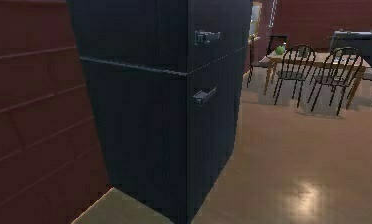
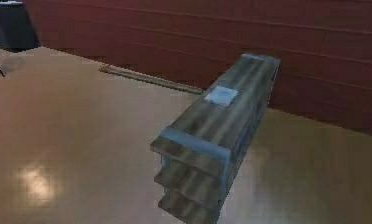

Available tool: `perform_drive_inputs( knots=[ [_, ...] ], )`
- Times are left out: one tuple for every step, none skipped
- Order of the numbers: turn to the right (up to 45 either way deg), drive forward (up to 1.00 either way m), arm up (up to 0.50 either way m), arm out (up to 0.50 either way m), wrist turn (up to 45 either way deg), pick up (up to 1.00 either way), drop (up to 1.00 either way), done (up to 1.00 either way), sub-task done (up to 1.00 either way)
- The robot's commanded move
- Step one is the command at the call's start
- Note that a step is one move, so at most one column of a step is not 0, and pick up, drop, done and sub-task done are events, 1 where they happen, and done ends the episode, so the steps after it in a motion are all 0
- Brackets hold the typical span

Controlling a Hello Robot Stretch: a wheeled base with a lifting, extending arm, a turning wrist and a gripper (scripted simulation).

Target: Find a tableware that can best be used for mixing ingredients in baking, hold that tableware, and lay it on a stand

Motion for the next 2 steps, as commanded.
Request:
perform_drive_inputs(
  knots=[
    [27.0, 0.0, 0.0, 0.0, 0.0, 0.0, 0.0, 0.0, 0.0],
    [0.0, 0.75, 0.0, 0.0, 0.0, 0.0, 0.0, 0.0, 0.0]
  ],
)
